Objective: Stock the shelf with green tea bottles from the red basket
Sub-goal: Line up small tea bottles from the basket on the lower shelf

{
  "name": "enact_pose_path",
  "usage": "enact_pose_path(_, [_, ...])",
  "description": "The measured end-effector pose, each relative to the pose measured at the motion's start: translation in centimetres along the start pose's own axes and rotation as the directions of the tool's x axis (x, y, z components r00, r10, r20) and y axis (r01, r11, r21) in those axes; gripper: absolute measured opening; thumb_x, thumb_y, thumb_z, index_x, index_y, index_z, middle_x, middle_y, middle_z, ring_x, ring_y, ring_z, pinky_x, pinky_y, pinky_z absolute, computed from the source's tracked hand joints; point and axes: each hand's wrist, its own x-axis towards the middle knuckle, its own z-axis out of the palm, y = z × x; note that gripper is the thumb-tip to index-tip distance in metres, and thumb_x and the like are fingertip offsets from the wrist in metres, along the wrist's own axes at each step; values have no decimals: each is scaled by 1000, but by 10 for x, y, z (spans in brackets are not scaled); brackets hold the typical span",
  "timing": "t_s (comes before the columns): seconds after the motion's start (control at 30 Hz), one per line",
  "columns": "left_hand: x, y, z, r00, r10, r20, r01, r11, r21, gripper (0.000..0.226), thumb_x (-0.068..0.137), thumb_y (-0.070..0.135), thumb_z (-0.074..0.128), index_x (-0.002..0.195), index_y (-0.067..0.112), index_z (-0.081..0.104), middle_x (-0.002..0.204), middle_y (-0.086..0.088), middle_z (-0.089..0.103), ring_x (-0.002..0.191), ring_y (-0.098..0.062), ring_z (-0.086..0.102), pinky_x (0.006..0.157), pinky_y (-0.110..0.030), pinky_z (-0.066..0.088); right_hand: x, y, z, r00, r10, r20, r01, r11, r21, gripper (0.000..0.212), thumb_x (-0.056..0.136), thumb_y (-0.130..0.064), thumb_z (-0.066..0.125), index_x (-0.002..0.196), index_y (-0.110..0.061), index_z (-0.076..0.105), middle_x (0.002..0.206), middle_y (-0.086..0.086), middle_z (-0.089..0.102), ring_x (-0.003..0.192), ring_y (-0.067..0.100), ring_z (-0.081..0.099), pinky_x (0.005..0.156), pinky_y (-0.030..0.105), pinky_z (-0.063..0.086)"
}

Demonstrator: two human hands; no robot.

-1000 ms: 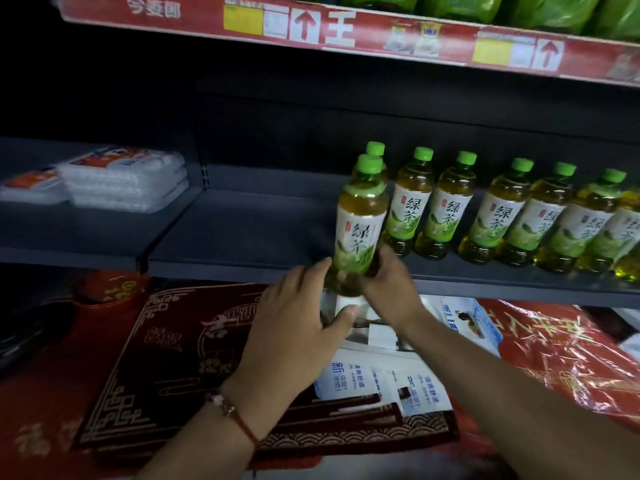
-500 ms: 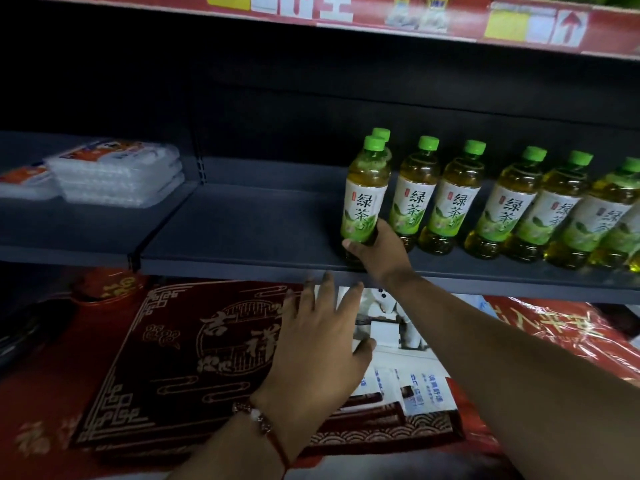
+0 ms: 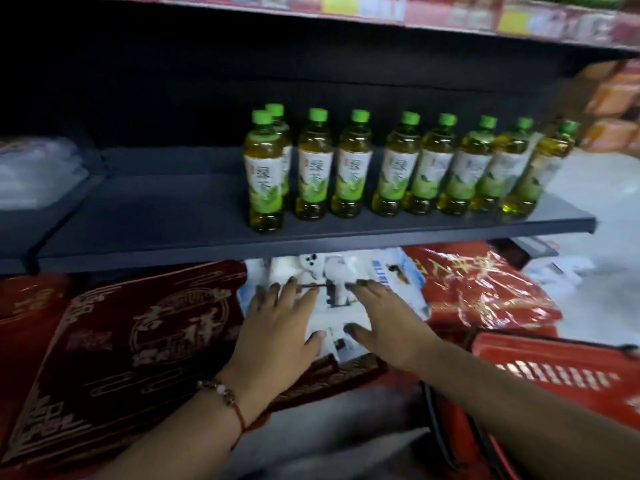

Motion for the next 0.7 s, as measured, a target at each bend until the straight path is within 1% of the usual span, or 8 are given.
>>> enact_pose_path(0.07, [-2, 27, 17, 997, 77, 32, -77, 997, 11, 66, 86, 54, 58, 145, 25, 49, 148, -11, 49, 132, -34, 49, 107, -51, 41, -42, 30, 6, 995, 69, 72, -63, 995, -81, 76, 85, -48, 46, 154, -20, 28, 158, 7, 30, 147, 25, 24, 121, 34, 19])
enact_pose_path(0.17, [-5, 76, 45, 966, 249, 76, -254, 965, 65, 67, 70, 56, 68, 127, 21, 66, 130, -15, 65, 113, -36, 66, 91, -52, 55, -107, 72, 16, 976, 201, 88, -188, 973, -136, 75, 82, -46, 32, 153, -23, 28, 158, 4, 30, 149, 26, 22, 123, 36, 15])
enact_pose_path(0.3, [-8, 151, 67, 885, 440, 150, -452, 890, 55, 68, 66, 59, 66, 123, 23, 69, 125, -17, 67, 107, -37, 69, 87, -54, 57, -193, 110, 15, 917, 389, 86, -372, 913, -169, 64, 93, -39, 45, 153, -22, 28, 157, 5, 31, 148, 26, 21, 122, 34, 13])
enact_pose_path(0.37, [-11, 186, 67, 831, 516, 209, -532, 847, 21, 67, 77, 56, 62, 135, 23, 61, 138, -19, 58, 118, -42, 62, 98, -57, 48, -229, 126, 12, 874, 479, 85, -462, 871, -168, 64, 96, -39, 47, 153, -22, 26, 158, 4, 29, 150, 27, 18, 122, 37, 12])
enact_pose_path(0.43, [-14, 214, 71, 789, 568, 234, -582, 813, -10, 69, 94, 53, 51, 154, 24, 34, 159, -18, 31, 142, -41, 36, 117, -55, 25, -257, 142, 13, 826, 554, 109, -537, 830, -152, 72, 94, -42, 51, 156, -23, 20, 162, 3, 22, 151, 26, 14, 123, 38, 11])
enact_pose_path(0.5, [-14, 232, 78, 758, 595, 265, -617, 787, -3, 71, 99, 54, 42, 159, 26, 15, 166, -13, 13, 150, -35, 18, 122, -50, 12, -276, 160, 20, 792, 604, 93, -591, 795, -136, 79, 90, -46, 55, 156, -26, 18, 163, 3, 20, 151, 26, 14, 123, 40, 11])
enact_pose_path(0.6, [-10, 253, 88, 723, 637, 268, -658, 753, -14, 71, 100, 55, 39, 159, 27, 11, 166, -12, 9, 151, -32, 15, 123, -49, 10, -290, 190, 36, 755, 652, 75, -641, 757, -129, 84, 85, -54, 55, 156, -29, 17, 164, 2, 19, 151, 25, 15, 123, 45, 12])
enact_pose_path(0.7, [2, 271, 99, 707, 650, 279, -678, 735, 7, 72, 99, 57, 39, 159, 27, 11, 166, -12, 12, 151, -32, 16, 123, -49, 12, -291, 223, 53, 741, 664, 100, -649, 747, -148, 78, 85, -63, 38, 154, -30, 24, 164, 3, 18, 152, 27, 12, 121, 50, 15])
